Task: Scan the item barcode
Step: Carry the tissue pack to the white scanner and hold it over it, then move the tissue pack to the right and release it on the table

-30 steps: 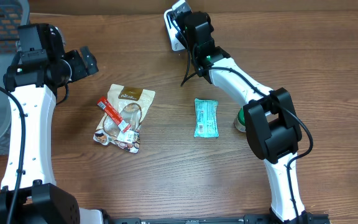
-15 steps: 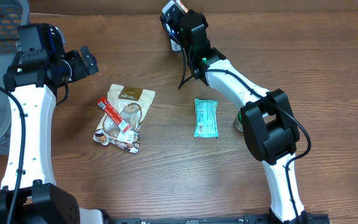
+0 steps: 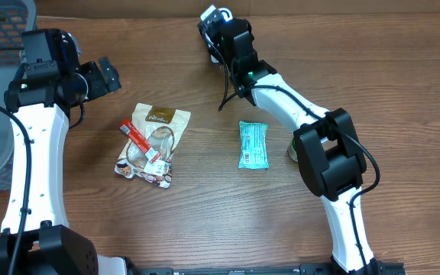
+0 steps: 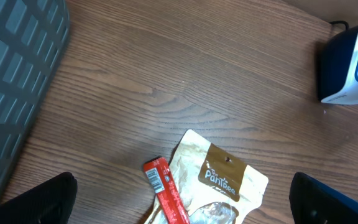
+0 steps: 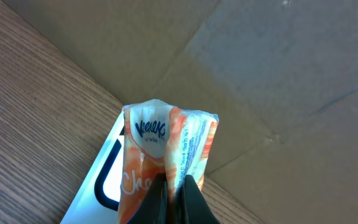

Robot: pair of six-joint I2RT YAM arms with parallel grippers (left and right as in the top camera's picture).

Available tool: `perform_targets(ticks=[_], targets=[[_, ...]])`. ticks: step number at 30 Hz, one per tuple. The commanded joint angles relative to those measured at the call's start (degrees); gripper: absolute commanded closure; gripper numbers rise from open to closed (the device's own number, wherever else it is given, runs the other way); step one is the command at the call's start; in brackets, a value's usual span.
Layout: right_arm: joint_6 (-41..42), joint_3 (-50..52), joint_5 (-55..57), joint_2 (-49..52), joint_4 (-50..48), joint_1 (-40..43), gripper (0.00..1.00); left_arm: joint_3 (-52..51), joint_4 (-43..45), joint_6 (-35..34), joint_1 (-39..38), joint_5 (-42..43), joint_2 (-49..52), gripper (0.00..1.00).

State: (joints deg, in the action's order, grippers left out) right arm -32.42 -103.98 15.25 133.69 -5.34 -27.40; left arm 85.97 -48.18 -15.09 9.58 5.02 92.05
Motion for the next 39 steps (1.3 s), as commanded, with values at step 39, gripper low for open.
perform_targets(ticks=[39], targets=[[34.62, 24.52, -10.91, -26.29, 61.27, 39.45, 0.96, 1.44, 0.04, -0.76, 0.13, 0.81, -0.57, 0.00]])
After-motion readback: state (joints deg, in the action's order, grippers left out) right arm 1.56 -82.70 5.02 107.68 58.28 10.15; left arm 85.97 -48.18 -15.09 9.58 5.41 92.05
